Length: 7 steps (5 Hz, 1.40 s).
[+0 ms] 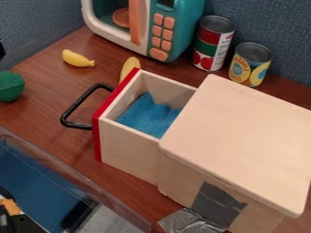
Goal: Put the green object in the drawer
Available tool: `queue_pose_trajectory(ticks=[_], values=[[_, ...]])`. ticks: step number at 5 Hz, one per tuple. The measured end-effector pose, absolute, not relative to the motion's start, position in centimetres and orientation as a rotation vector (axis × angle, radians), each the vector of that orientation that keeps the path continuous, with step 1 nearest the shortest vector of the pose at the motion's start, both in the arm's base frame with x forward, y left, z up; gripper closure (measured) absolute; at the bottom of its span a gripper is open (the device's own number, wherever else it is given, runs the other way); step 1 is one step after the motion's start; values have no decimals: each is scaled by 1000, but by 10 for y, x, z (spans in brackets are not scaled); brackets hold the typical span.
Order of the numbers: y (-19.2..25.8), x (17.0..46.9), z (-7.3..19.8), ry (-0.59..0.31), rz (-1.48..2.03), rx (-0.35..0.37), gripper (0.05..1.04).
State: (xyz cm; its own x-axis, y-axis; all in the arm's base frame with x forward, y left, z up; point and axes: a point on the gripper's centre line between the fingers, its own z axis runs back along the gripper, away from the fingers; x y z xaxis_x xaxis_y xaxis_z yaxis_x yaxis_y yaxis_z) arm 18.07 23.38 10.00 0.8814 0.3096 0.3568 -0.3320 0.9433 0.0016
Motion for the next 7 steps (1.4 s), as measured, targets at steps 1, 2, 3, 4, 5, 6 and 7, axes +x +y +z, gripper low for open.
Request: queue_pose_trajectory(ticks=[1,2,3,4,5,6,7], values=[[248,186,90,-365,411,79,83],[257,186,72,-322,423,67,83],[263,188,68,-315,446,64,83],[263,187,65,-304,478,60,83],[263,187,62,-303,496,57,83],[262,189,58,-300,523,36,83],[257,192,53,-290,538,13,83]])
